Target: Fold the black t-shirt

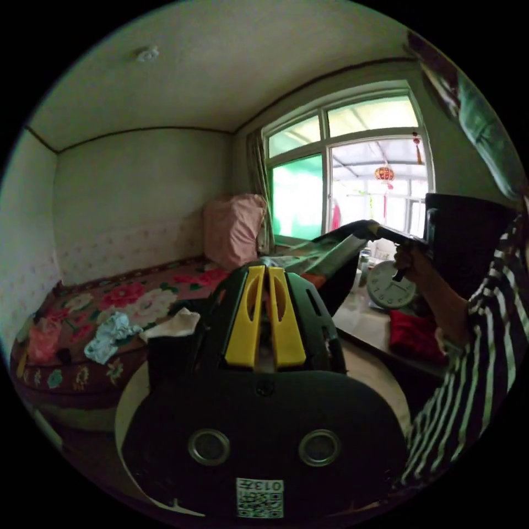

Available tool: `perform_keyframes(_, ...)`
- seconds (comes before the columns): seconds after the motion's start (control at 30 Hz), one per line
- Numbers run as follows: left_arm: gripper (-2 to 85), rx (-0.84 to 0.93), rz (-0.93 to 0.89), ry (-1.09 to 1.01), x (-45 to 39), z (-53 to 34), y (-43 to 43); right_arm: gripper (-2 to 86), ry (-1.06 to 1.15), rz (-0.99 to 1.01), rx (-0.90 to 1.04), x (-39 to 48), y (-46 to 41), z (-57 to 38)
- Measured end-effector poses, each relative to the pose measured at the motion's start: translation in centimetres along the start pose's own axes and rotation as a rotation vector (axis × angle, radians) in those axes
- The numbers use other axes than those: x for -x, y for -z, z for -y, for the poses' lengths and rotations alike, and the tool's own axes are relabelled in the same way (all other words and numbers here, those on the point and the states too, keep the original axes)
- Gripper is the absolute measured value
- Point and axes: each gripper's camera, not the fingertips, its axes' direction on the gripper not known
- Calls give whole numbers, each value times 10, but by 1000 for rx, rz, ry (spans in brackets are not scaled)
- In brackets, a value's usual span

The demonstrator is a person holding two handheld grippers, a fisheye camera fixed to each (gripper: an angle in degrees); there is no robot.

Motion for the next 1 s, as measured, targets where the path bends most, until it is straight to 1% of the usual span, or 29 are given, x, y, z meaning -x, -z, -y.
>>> perform_keyframes(0.03,9,98,-54,75,4,-26,11,23,-30,23,35,4,-2,-7)
perform_keyframes(0.07,9,160,-70,115,7,-41,14,23,-116,66,131,12,-12,-25)
perform_keyframes(0.1,11,284,-46,201,11,-72,20,23,-200,97,248,20,-26,-46)
perform_keyframes(0.13,18,365,26,294,13,-104,32,23,-245,104,318,25,-34,-58)
perform_keyframes(0.17,22,380,46,323,13,-118,39,23,-354,124,454,33,-49,-83)
perform_keyframes(0.2,48,408,51,368,9,-142,51,23,-447,176,561,42,-62,-108)
perform_keyframes(0.27,82,499,35,350,-6,-165,60,23,-568,250,690,59,-78,-136)
perform_keyframes(0.3,101,556,30,295,-23,-176,60,23,-581,281,729,74,-85,-144)
perform_keyframes(0.37,122,583,-15,195,-55,-186,57,23,-519,331,747,101,-95,-140)
perform_keyframes(0.4,130,589,-64,109,-78,-191,53,23,-459,360,751,119,-102,-132)
perform_keyframes(0.43,134,609,-67,6,-99,-194,49,23,-427,376,750,127,-105,-126)
perform_keyframes(0.5,137,591,-1,-107,-122,-196,46,24,-302,459,723,159,-117,-101)
perform_keyframes(0.53,135,567,62,-141,-128,-196,46,24,-275,481,713,167,-119,-95)
perform_keyframes(0.57,133,559,85,-146,-129,-195,47,24,-212,529,693,182,-122,-83)
perform_keyframes(0.6,110,547,108,-127,-127,-194,50,24,-138,574,683,198,-123,-73)
perform_keyframes(0.63,70,538,137,-83,-120,-192,56,24,-108,586,680,205,-124,-69)
perform_keyframes(0.7,20,541,163,-45,-108,-194,69,24,-39,594,655,225,-123,-60)
perform_keyframes(0.77,8,540,164,27,-89,-199,89,22,-33,607,630,228,-120,-58)
perform_keyframes(0.83,5,547,244,268,-50,-219,123,21,-70,576,606,222,-115,-60)
perform_keyframes(0.87,6,537,267,349,-39,-226,134,20,-83,520,625,217,-113,-65)
perform_keyframes(0.93,16,479,344,718,2,-270,181,19,-96,422,703,207,-114,-78)
perform_keyframes(0.97,25,470,366,796,9,-282,192,19,-120,379,758,198,-115,-90)
perform_keyframes(1.0,43,464,414,927,18,-304,213,22,-150,352,790,188,-113,-101)
